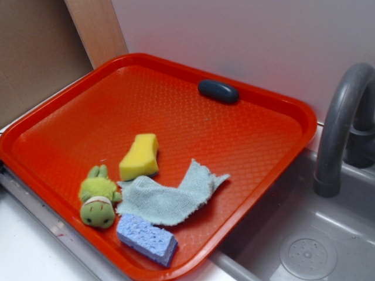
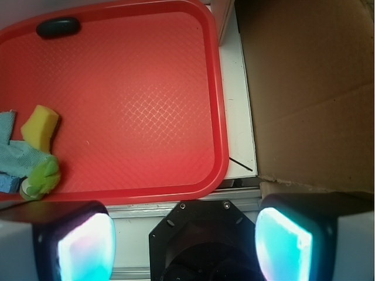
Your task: Grab the green animal.
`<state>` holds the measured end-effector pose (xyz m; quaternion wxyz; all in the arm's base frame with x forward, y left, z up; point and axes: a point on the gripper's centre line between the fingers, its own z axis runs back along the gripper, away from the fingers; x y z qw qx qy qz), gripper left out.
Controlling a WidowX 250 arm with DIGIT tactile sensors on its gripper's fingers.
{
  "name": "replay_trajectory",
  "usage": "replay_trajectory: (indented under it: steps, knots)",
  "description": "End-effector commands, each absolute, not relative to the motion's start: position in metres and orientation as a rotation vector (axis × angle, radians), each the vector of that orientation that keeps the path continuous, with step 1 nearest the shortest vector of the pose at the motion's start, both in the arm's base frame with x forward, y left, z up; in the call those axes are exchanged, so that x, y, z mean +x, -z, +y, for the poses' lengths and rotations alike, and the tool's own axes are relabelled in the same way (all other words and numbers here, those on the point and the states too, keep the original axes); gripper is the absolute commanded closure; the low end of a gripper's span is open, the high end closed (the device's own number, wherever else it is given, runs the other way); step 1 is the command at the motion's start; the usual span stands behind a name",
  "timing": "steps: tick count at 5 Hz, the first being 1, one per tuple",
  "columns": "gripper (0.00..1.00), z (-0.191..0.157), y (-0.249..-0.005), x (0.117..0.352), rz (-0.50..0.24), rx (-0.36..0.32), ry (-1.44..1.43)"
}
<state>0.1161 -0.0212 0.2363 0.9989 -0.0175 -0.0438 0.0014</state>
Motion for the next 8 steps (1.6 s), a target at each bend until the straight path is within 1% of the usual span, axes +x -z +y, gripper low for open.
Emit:
replay_trajectory:
  steps: [1,2,3,4,5,6,7,8]
  knots:
    - [0.00,-0.021,-0.236,0.116,-0.088,-0.035,-0.003]
    - [0.00,-0.048,-0.231,0.119,-0.117,-0.009,-0.062]
    - [0.00,-0.083,-0.221,0.123,-0.144,-0.075,-0.057]
    - [0.00,-0.112,-0.205,0.124,-0.110,-0.126,-0.080]
    - [0.00,-0.134,-0.185,0.124,-0.083,-0.198,-0.114]
    - [0.00,-0.163,-0.157,0.121,-0.043,-0.230,-0.120]
    - [0.00,-0.180,-0.132,0.119,0.006,-0.270,-0.132]
    - [0.00,-0.201,-0.105,0.124,0.046,-0.237,-0.122]
